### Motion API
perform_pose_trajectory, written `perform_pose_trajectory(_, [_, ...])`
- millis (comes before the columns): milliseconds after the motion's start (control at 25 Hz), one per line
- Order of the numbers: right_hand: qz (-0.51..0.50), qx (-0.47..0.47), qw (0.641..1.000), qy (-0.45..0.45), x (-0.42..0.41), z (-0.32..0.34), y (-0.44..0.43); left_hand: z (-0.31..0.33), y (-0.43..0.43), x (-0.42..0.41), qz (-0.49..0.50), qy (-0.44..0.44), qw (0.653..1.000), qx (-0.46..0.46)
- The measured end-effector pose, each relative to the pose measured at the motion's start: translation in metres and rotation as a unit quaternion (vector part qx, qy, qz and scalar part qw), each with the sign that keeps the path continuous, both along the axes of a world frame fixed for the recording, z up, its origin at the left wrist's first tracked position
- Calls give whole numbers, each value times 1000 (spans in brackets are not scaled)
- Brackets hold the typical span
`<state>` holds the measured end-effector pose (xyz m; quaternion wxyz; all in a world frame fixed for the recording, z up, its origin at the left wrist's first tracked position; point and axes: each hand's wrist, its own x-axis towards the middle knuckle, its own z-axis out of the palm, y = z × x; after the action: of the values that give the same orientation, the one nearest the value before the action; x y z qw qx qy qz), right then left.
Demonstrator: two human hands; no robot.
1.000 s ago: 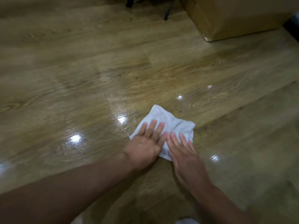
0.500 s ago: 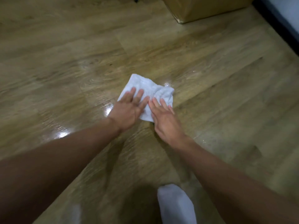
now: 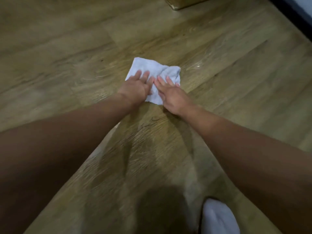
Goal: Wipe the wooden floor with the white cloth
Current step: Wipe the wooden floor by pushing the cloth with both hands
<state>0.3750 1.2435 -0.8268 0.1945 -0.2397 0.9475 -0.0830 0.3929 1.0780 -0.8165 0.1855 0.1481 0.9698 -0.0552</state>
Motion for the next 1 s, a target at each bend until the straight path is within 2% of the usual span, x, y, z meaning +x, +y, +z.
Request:
perform_pose_trajectory(160, [-37,-66,995,58,59,-8,12,2,3,41,-6,18,999,34])
perform_pose_trajectory(320, [-7,-48,997,62,151,-4,30,5,10,137,-30,-8,995,97])
perform_pose_trajectory(440, [2,-72,997,40,136,-1,-10,7,-12,168,62,-20,993,93])
perform_pose_trajectory(520, [35,-46,996,67,111,-5,-57,8,-35,151,126,-23,990,62])
perform_pose_trajectory(680, [68,-25,994,84,77,-12,-98,8,-54,122,238,-30,966,94])
perform_pose_trajectory(840, [101,-47,991,73,80,-8,-87,3,-47,130,241,-3,967,87])
perform_pose_trajectory(1000, [112,-63,990,53,126,2,-81,16,-50,174,216,6,973,80])
